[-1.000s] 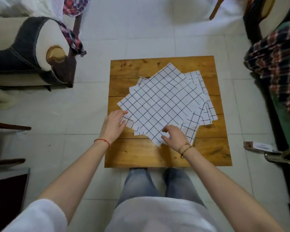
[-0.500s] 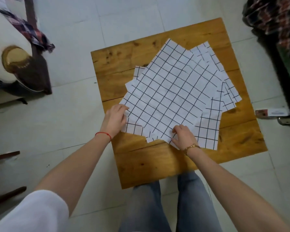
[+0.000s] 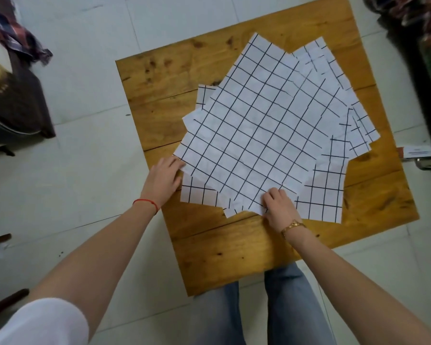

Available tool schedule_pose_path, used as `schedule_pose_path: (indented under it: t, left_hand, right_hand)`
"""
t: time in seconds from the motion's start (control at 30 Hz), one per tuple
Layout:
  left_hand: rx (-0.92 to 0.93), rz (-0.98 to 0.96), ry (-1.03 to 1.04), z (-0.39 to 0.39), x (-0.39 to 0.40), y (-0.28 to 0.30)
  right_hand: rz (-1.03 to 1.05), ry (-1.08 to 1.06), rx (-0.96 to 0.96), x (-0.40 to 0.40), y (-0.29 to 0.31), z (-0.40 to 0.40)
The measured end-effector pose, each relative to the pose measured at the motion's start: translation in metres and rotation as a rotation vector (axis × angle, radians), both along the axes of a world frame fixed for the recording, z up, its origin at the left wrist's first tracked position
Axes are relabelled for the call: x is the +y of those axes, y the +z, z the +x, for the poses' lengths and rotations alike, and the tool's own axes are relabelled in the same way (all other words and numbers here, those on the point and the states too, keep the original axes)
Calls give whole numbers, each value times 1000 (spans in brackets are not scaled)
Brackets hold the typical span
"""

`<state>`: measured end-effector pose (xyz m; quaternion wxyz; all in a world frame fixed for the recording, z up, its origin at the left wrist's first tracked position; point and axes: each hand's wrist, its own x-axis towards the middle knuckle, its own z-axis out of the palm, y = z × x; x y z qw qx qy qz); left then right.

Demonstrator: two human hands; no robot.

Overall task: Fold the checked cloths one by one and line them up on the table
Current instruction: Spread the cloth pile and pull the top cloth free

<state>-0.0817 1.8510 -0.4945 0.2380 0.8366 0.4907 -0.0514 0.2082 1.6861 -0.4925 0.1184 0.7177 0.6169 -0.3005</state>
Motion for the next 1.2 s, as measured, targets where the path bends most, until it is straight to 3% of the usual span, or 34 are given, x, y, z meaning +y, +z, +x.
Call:
schedule_pose_path:
  t: [0.17, 0.47, 0.7, 1.2]
  left_hand:
    - [-34, 8, 17, 1, 3, -3]
    - [45, 5, 46, 15, 6, 0]
    - [-60, 71, 155, 31, 14, 22]
    - [-228, 36, 265, 31, 42, 144]
  right_hand:
    - [19, -60, 90, 2, -2, 7]
    - [297, -512, 387, 22, 43, 19]
    - [298, -533, 463, 41, 69, 32]
    - [454, -409, 304, 72, 167, 77]
